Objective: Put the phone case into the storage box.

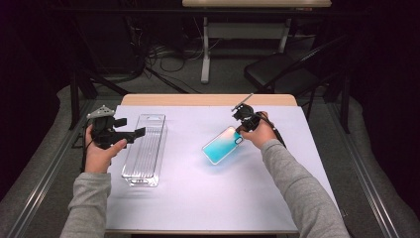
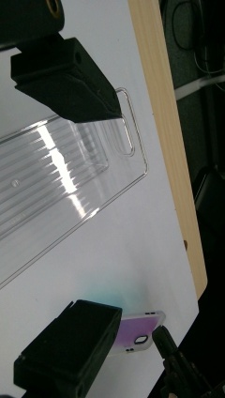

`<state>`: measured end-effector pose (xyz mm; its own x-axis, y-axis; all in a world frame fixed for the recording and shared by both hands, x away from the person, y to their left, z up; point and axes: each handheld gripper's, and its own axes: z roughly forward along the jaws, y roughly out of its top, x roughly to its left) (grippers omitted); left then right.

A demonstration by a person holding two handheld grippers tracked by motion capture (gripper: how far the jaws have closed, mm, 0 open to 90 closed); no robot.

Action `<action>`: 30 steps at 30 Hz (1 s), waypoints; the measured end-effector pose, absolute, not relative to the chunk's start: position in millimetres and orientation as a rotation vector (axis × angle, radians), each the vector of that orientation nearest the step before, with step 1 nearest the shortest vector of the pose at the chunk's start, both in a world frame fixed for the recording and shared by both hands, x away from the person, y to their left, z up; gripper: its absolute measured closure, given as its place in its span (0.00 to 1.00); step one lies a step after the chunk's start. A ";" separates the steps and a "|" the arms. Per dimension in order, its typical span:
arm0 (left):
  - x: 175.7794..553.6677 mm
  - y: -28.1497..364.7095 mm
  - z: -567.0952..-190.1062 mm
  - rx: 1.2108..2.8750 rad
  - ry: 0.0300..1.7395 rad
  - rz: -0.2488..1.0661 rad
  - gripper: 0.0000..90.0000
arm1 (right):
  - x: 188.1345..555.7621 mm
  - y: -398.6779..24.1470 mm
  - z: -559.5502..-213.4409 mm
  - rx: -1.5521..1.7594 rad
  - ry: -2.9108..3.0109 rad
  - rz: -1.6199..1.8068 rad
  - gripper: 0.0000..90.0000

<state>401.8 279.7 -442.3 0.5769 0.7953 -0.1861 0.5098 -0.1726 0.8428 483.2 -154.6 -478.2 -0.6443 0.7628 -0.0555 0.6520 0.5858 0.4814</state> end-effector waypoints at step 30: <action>400.0 272.6 -440.8 1.843 1.041 0.338 0.10 | 454.9 -120.8 -457.0 0.936 2.478 0.793 0.98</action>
